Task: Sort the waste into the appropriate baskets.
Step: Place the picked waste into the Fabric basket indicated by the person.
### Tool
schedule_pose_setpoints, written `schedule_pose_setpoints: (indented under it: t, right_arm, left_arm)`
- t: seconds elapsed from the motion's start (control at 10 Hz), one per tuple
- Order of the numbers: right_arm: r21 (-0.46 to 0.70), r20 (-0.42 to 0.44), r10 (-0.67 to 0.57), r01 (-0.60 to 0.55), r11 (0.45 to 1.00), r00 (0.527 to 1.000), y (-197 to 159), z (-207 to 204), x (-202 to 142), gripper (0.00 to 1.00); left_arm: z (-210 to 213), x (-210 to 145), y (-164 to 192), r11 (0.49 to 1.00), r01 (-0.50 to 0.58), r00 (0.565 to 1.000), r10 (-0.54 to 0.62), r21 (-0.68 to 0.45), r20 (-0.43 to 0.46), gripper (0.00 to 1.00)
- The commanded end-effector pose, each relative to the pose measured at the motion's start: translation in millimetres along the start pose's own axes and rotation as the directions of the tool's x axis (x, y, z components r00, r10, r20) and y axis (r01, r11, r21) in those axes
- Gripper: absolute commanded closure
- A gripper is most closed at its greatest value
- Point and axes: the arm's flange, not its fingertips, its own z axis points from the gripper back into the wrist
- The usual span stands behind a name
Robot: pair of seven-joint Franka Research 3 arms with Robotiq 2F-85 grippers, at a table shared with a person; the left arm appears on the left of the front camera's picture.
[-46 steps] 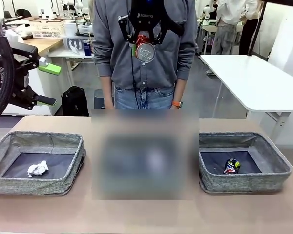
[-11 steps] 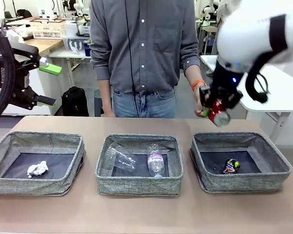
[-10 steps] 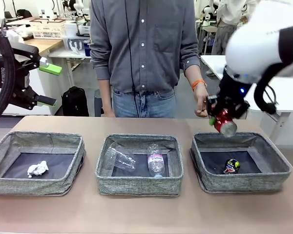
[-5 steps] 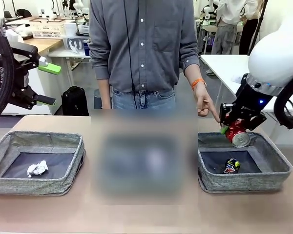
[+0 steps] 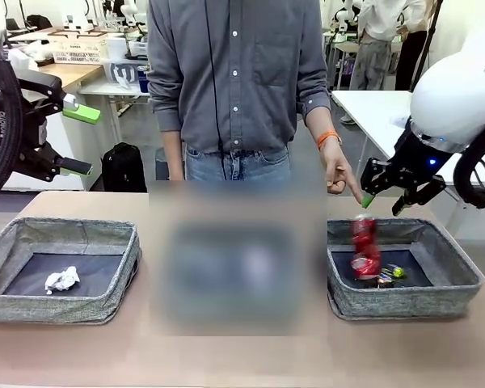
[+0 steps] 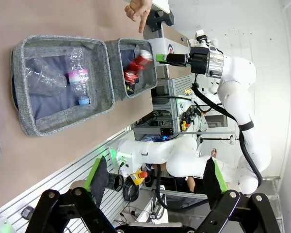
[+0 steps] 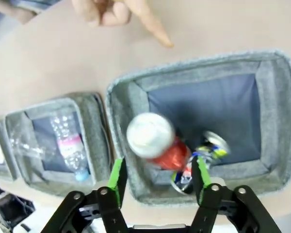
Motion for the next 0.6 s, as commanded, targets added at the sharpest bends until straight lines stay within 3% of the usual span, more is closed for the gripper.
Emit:
schedule_pose_setpoints:
  t: [0.0, 0.5]
  right_arm:
    - [-0.029, 0.032, -0.022, 0.023, 0.999, 0.999, 4.6, -3.5, -0.2, 0.0]
    - [0.014, 0.006, -0.028, 0.028, 1.0, 1.0, 15.7, -0.2, 4.0, 0.0]
  left_arm:
    - [-0.9, 0.0, -0.8, 1.0, 0.013, 1.0, -0.013, -0.026, 0.005, 0.0]
    - [-0.9, 0.0, -0.8, 1.0, 0.013, 1.0, -0.013, -0.026, 0.005, 0.0]
